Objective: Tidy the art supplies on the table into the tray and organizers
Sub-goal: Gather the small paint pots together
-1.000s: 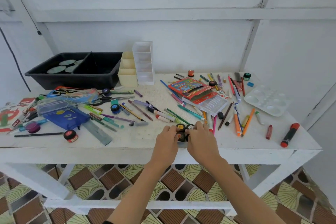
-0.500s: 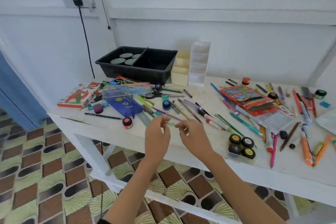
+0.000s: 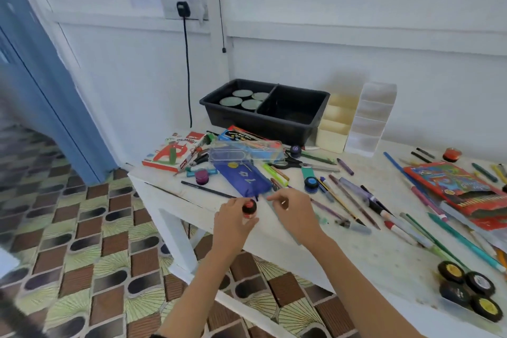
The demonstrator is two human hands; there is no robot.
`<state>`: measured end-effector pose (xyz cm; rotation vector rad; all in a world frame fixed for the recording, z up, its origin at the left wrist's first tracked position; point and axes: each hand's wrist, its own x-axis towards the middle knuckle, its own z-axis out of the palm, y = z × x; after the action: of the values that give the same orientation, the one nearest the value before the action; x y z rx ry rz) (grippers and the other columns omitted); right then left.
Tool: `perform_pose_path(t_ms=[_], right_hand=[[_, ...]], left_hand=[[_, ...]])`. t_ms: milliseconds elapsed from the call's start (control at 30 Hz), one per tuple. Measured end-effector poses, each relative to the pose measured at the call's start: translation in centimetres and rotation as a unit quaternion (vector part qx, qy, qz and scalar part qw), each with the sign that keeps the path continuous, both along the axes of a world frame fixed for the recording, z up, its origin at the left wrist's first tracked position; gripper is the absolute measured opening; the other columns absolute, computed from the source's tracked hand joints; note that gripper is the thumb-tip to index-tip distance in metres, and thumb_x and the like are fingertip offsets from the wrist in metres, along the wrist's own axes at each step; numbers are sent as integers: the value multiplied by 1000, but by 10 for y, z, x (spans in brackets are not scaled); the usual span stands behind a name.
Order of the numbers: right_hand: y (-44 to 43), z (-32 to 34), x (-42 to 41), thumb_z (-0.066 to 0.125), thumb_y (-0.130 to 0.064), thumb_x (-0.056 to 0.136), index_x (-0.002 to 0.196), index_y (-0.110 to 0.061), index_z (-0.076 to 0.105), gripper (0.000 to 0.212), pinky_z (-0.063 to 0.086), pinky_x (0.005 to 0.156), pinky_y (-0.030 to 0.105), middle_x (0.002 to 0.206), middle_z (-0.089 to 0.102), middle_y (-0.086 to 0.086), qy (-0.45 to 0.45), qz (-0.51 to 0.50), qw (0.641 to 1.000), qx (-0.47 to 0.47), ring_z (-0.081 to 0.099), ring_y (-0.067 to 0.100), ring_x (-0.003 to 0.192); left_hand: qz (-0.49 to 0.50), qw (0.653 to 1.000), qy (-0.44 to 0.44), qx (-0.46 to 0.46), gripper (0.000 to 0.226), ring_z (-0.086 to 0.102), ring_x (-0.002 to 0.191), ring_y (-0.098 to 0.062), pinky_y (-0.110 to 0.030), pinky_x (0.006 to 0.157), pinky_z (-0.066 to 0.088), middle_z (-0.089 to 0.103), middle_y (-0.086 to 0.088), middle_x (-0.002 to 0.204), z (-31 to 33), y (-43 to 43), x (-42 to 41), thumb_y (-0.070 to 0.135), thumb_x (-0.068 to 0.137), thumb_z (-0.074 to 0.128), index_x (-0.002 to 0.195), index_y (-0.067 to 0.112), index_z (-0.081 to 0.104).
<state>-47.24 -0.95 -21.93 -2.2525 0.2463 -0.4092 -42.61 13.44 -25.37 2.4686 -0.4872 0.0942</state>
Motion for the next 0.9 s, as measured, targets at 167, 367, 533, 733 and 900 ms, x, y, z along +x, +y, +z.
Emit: perform_pose_path(t_ms=[167,367,533,733,900], right_hand=[[7,-6,28,53,1,87,92,-12,72,24,41,68,13,91,69,0,9,1,1000,15,57,8,76],[14,-9,57,53,6,84,88,-10,72,26,46,74,17,90,70,3,-9,3,999,36,61,11,81],[40,-8,89,55,4,85,89,-9,73,24,38,62,4,84,69,3,-28,38,998,32,54,1,69],[85,-15,137,60,-12,87,111,-11,64,24,45,83,23,106,61,6,28,81,996,-19,54,15,89],[109,-21,163,64,-42,84,128,-15,49,54,37,95,32,122,50,6,108,61,978,-166,43,23,117]], left_hand=[[0,998,-15,-54,45,53,107,-19,-31,90,42,60,-1,112,-8,2,16,35,83,68,122,16,56],[-7,987,-37,-153,27,57,89,-11,-28,77,47,63,7,92,-6,14,25,28,76,76,98,18,64],[58,969,-41,-238,30,59,85,1,-8,75,44,64,14,89,8,49,41,22,76,77,98,22,57],[147,949,-25,-277,27,57,83,5,-2,69,38,64,15,89,21,94,59,18,79,74,102,21,59],[188,935,-7,-300,27,57,82,6,-1,68,39,64,13,91,23,111,66,16,80,73,102,20,60]])
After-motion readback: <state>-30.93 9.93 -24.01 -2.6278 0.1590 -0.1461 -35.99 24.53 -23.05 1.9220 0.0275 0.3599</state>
